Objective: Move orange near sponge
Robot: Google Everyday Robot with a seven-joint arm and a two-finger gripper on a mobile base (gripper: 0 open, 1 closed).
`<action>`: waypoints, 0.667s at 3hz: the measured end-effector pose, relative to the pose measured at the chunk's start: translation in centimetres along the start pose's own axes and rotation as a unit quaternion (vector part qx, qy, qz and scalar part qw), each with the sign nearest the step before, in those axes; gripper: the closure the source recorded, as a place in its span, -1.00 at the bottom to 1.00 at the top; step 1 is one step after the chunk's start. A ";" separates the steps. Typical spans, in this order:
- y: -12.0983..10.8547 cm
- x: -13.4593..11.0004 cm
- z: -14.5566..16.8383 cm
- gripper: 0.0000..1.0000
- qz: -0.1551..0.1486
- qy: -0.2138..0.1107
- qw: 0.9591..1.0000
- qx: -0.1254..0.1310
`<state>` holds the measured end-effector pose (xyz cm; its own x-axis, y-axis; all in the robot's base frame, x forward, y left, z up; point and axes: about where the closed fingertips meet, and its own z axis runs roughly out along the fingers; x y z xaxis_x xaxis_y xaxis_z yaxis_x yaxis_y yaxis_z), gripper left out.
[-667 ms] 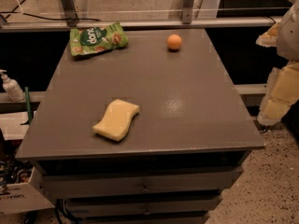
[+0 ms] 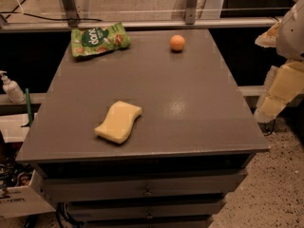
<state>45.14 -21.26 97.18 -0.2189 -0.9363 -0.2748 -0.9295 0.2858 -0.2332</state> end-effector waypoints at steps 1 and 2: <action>-2.6 -0.3 2.4 -1.00 0.027 -0.053 0.998 -0.005; -6.1 -1.1 5.8 -1.00 0.051 -0.098 0.994 -0.008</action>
Offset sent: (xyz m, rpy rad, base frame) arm 0.1332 0.0051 -0.0648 0.3410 -0.0276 -0.0783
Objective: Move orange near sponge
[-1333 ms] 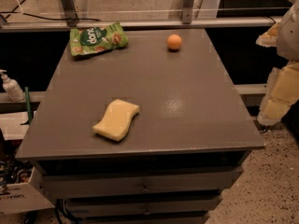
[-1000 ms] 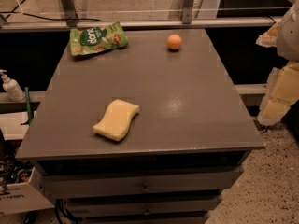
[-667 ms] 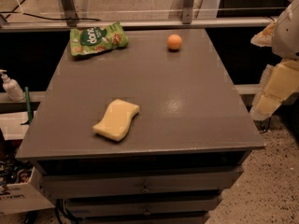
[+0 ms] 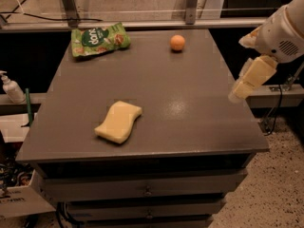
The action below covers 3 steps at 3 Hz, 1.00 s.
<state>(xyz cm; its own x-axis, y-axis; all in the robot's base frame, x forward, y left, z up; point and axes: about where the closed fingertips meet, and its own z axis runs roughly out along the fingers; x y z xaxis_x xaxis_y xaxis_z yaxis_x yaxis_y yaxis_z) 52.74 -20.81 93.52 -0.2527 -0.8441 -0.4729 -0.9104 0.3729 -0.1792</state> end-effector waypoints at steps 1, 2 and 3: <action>-4.0 -0.7 4.0 -1.00 0.036 -0.042 0.998 -0.005; -3.9 -0.7 4.1 -1.00 0.037 -0.043 0.998 -0.006; -4.8 -1.5 5.8 -1.00 0.042 -0.070 0.997 -0.005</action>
Offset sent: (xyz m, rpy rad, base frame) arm 0.0410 0.0055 -0.0157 0.0852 -0.0020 -0.0356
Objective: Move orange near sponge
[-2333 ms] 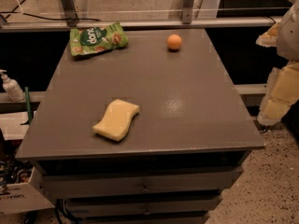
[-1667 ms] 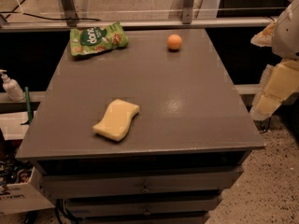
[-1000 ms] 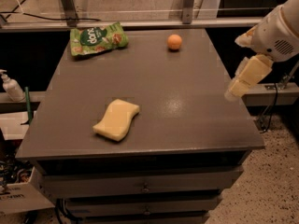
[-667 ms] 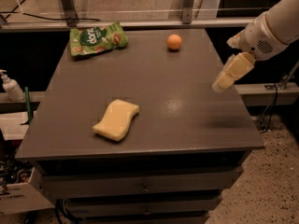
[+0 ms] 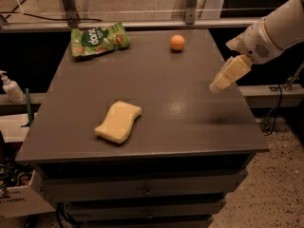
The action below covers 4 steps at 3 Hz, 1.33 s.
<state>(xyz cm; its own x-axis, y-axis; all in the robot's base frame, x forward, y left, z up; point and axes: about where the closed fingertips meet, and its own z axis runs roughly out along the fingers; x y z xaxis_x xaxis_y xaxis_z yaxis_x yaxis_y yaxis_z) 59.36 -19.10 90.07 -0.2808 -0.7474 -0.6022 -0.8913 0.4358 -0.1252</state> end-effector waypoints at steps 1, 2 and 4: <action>-3.1 -1.5 3.2 -1.00 0.002 -0.057 0.998 0.009; -6.9 -2.7 5.6 -1.00 0.021 -0.099 0.995 0.025; -13.6 -5.5 10.6 -1.00 0.091 -0.146 0.984 0.053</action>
Offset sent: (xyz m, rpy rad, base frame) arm 0.1523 0.0144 -0.0233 0.2863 -0.1666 -0.1048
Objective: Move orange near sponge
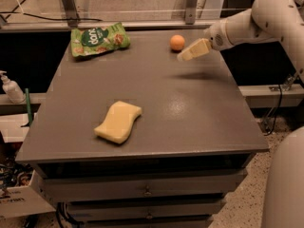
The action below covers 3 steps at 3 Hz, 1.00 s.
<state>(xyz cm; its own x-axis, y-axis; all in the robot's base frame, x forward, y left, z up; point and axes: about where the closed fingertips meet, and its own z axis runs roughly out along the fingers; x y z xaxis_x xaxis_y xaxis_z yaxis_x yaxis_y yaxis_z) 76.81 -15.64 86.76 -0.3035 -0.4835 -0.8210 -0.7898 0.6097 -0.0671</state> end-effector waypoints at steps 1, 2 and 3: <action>-2.0 -0.9 3.0 -1.00 0.037 -0.011 0.999 0.019; -3.3 -1.4 5.4 -1.00 0.057 -0.014 0.998 0.030; -4.3 -1.3 7.4 -1.00 0.075 -0.015 0.996 0.034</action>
Offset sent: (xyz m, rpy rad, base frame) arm 0.0921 0.0256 -0.0203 0.0863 0.0328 -0.1722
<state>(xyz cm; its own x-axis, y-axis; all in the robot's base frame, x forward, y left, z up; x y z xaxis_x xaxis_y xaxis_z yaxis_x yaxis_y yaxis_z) 84.58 -12.93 83.93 -0.3990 -0.3658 -0.8408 -0.6982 0.7157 0.0199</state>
